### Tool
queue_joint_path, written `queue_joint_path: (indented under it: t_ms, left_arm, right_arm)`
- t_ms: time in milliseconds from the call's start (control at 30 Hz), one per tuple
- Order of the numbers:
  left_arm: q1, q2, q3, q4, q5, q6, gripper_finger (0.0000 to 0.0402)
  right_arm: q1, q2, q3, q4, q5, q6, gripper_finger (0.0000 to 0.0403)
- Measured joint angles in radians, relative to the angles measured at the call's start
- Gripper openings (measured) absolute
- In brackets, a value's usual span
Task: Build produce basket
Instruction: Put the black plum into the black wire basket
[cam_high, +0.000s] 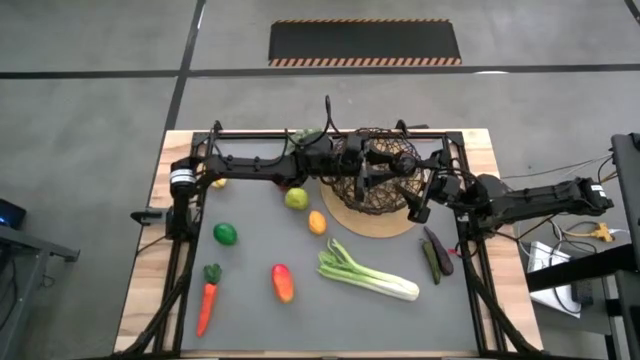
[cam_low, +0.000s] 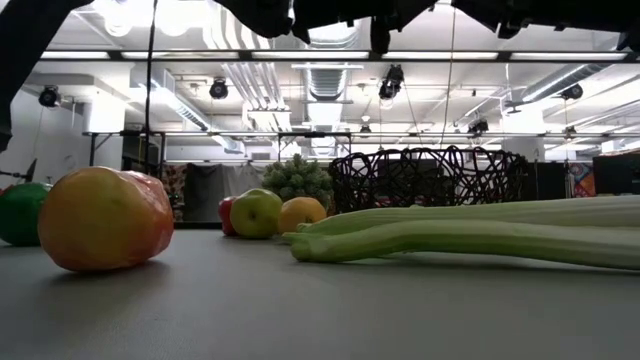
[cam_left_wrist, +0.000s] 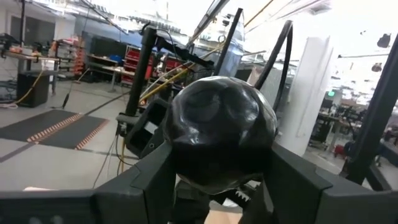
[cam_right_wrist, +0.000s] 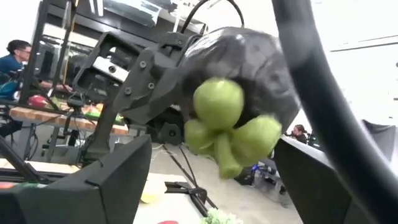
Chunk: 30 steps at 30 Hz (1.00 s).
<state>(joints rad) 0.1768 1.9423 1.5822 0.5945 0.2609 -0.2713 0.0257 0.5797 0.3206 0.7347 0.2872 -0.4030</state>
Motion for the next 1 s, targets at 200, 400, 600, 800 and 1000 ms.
queue_joint_path:
  t_ms: [200, 400, 600, 800, 1000]
  left_arm:
    - [0.010, 0.004, -0.024, -0.020, -0.005, -0.007, 0.0192]
    - [0.014, 0.003, -0.035, -0.009, -0.004, -0.009, 0.0192]
    - [0.012, 0.003, -0.031, 0.011, -0.004, -0.009, 0.0192]
    - [0.011, 0.003, -0.034, 0.019, -0.004, -0.017, 0.0192]
    - [0.011, 0.003, -0.034, 0.016, 0.017, -0.033, 0.0235]
  right_arm:
    - [0.000, -0.017, 0.005, 0.026, 0.068, -0.001, 0.0310]
    - [0.000, -0.014, 0.018, -0.011, 0.072, -0.002, 0.0299]
    - [0.000, -0.014, 0.020, -0.017, 0.071, -0.009, 0.0272]
    - [0.000, -0.014, 0.020, -0.018, 0.070, -0.016, 0.0221]
    - [0.000, -0.014, 0.020, -0.022, 0.070, -0.013, 0.0205]
